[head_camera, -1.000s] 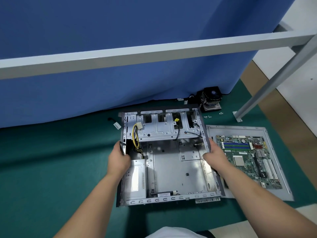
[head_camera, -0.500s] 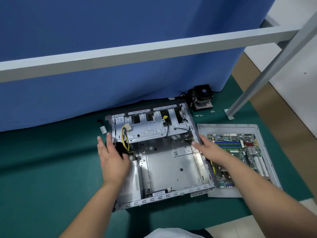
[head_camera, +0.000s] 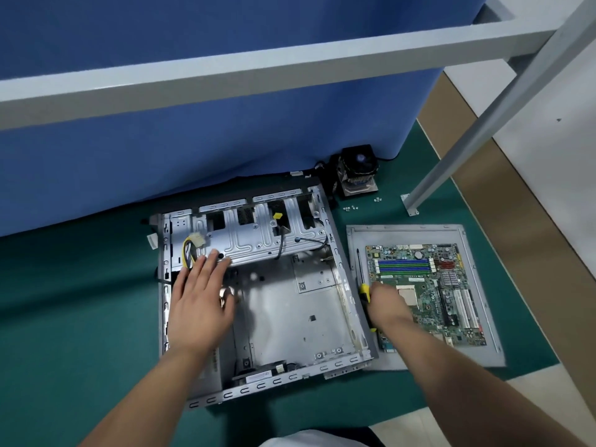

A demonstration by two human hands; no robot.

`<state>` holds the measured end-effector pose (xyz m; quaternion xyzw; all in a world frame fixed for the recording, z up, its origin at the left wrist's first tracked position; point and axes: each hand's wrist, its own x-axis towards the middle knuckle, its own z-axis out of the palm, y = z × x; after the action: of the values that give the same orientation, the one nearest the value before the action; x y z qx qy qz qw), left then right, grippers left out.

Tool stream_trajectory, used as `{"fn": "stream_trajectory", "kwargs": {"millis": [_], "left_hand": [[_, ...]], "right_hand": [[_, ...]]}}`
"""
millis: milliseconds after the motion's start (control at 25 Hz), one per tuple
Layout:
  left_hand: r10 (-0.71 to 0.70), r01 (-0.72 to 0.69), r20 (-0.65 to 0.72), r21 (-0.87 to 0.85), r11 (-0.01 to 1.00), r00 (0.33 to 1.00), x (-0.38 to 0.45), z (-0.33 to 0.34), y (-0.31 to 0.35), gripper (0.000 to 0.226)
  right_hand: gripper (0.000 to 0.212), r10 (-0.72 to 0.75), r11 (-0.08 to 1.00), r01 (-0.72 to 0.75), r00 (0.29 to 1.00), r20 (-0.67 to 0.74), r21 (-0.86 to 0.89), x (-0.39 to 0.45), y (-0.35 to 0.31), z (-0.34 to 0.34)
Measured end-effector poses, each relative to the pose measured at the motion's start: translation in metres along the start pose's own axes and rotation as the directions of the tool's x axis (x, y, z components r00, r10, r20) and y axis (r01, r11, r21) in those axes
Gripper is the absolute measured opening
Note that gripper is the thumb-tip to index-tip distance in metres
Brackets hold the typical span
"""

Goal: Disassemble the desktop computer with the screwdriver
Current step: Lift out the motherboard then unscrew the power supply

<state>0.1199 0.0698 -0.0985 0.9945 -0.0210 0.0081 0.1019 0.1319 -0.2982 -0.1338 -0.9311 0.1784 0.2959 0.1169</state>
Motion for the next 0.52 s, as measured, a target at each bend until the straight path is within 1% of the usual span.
{"fn": "stream_trajectory", "kwargs": {"millis": [80,160,200,240,280,320,400,480,520], "left_hand": [[-0.008,0.008,-0.012,0.010,1.000,1.000,0.002,0.002,0.000,0.064],[-0.019,0.019,-0.019,0.002,1.000,1.000,0.003,0.001,0.000,0.064],[-0.020,0.020,-0.023,-0.005,1.000,1.000,0.002,0.001,0.000,0.064],[-0.018,0.018,-0.026,-0.007,1.000,1.000,0.002,0.000,0.001,0.064],[-0.015,0.015,-0.029,-0.008,1.000,0.999,0.001,-0.001,0.002,0.065],[-0.013,0.012,-0.028,-0.012,1.000,1.000,0.001,-0.002,0.003,0.065],[-0.010,0.009,-0.013,-0.034,0.999,1.000,0.001,-0.005,0.004,0.066],[0.003,-0.001,0.021,-0.079,0.997,1.000,0.001,-0.010,0.004,0.067],[0.008,-0.003,0.043,-0.128,0.992,0.999,0.001,-0.014,0.003,0.067]], "right_hand": [[0.026,0.019,0.999,-0.019,1.000,-0.006,-0.029,0.005,-0.005,0.001],[0.016,0.050,0.999,-0.051,0.998,0.030,0.017,0.009,-0.006,-0.001],[0.009,0.065,0.995,-0.068,0.997,0.043,0.074,0.010,-0.004,-0.004],[0.007,0.068,0.985,-0.074,0.997,0.046,0.153,0.008,-0.001,-0.009],[0.013,0.057,0.971,-0.062,0.998,0.029,0.233,0.005,0.002,-0.015],[0.018,0.042,0.950,-0.038,0.999,-0.007,0.309,0.000,0.003,-0.022],[0.016,0.031,0.894,0.037,0.989,-0.145,0.447,-0.018,-0.001,-0.037],[0.011,0.039,0.800,0.126,0.965,-0.261,0.586,-0.046,-0.013,-0.053],[0.009,0.035,0.743,0.161,0.960,-0.278,0.650,-0.064,-0.021,-0.058]]}}
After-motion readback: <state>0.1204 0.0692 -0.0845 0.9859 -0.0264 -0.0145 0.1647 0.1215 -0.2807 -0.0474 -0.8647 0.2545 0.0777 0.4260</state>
